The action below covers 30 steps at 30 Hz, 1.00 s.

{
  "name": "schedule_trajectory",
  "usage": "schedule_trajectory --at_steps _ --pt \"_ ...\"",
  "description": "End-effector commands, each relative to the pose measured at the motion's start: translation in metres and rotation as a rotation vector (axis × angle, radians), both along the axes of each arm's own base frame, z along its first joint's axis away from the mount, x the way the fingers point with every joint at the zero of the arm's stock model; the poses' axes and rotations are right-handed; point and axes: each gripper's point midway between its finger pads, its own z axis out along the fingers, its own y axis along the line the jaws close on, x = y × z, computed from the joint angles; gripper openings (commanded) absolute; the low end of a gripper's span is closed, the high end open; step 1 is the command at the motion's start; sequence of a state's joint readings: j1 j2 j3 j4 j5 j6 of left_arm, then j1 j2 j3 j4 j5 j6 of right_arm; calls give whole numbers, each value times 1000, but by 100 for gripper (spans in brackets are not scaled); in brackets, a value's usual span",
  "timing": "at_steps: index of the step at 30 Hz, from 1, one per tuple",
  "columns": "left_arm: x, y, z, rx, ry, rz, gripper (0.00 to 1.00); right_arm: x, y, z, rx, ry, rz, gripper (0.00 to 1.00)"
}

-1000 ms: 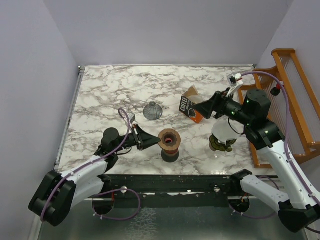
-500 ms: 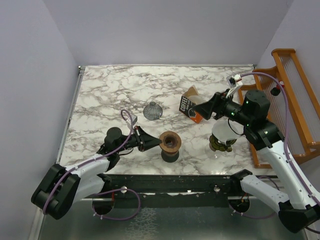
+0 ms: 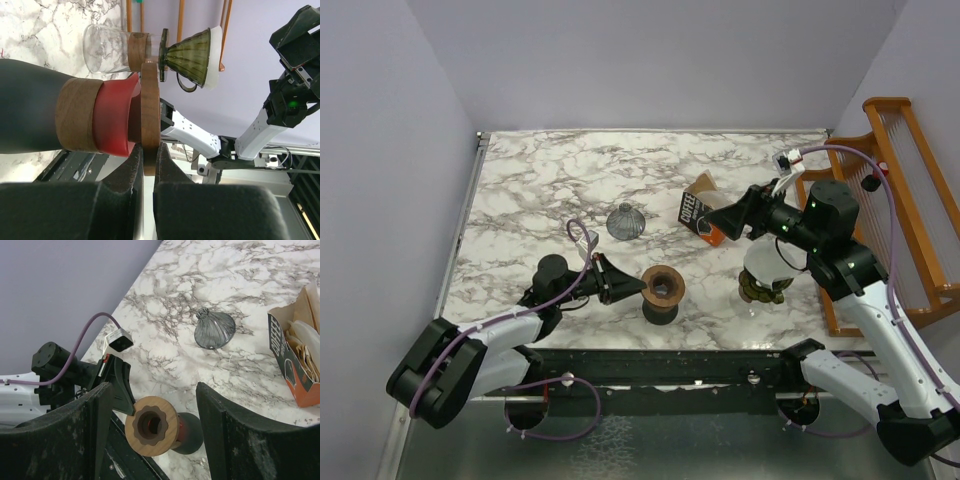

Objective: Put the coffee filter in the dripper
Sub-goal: Place the dripper holder onto the coffee server.

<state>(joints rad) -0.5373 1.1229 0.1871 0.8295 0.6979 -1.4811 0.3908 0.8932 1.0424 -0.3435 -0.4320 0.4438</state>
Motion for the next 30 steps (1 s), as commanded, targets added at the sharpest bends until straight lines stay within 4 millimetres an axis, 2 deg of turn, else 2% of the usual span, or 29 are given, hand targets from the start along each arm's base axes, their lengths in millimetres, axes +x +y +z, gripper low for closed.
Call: schedule_trajectory --at_steps 1,4,10,14,30 --pt "1 1 3 -16 -29 12 0 0 -4 -3 -11 -4 -17 72" --pt "0 1 2 -16 -27 13 2 -1 -4 -3 -12 -5 -16 72" --pt "-2 2 -2 -12 -11 13 19 -1 -5 -3 -14 -6 -19 72" --pt "-2 2 -1 -14 -11 12 26 -1 -5 -2 -13 -7 -19 72" --pt "-3 1 -7 12 29 -5 38 -1 -5 2 -11 -12 -20 73"
